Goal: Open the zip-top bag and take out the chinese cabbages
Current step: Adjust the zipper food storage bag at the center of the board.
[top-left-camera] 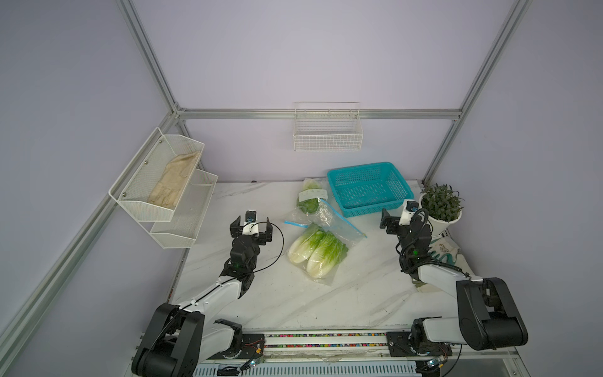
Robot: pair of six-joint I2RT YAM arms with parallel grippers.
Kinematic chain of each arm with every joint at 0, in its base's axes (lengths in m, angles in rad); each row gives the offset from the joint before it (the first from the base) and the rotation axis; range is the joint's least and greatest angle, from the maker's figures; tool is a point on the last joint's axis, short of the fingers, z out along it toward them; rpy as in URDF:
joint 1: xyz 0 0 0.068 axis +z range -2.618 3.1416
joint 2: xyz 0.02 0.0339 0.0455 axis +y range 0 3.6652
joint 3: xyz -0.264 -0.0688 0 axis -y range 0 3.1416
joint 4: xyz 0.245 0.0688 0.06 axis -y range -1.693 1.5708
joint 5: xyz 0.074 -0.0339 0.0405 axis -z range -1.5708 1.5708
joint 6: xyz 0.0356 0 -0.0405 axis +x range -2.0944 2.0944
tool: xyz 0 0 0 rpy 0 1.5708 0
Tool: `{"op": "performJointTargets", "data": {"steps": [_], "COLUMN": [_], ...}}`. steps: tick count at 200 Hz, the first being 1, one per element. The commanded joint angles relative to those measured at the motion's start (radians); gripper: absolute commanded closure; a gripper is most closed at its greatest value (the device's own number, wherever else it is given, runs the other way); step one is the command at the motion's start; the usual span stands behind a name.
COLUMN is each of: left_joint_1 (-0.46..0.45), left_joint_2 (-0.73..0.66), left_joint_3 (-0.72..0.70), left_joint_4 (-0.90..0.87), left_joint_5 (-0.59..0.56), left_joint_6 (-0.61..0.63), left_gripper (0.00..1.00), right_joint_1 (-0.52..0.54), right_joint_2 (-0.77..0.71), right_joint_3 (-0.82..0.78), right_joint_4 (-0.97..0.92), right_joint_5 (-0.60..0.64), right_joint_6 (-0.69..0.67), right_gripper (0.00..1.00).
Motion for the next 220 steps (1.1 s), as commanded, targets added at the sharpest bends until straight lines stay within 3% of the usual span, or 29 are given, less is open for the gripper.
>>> {"op": "performJointTargets", "data": {"steps": [1, 29, 75, 128, 160, 220], "left_joint_1": [-0.109, -0.207, -0.231, -0.231, -0.231, -0.227], "left_joint_2": [-0.003, 0.064, 0.262, 0.423, 0.461, 0.383], "left_joint_3": [0.104, 0.202, 0.332, 0.433, 0.463, 0.392], "left_joint_4": [-0.16, -0.305, -0.399, -0.452, -0.494, -0.508], "left_joint_5": [0.016, 0.046, 0.145, 0.279, 0.307, 0.287], "left_joint_6": [0.028, -0.044, -0.095, -0.152, -0.175, -0.147], "left_gripper": [0.0, 0.0, 0.0, 0.01, 0.24, 0.89], "right_joint_1": [0.074, 0.149, 0.169, 0.169, 0.169, 0.165], "right_joint_2": [-0.042, -0.067, -0.057, 0.126, 0.169, 0.192], "right_joint_3": [0.069, 0.121, 0.117, 0.289, 0.325, 0.318], "right_joint_4": [-0.24, -0.374, -0.451, -0.536, -0.541, -0.582], "right_joint_5": [-0.018, -0.035, -0.114, -0.134, -0.151, -0.182], "right_joint_6": [0.022, 0.158, 0.52, 0.656, 0.645, 0.555], "right_gripper": [0.03, 0.03, 0.03, 0.05, 0.05, 0.04]}}
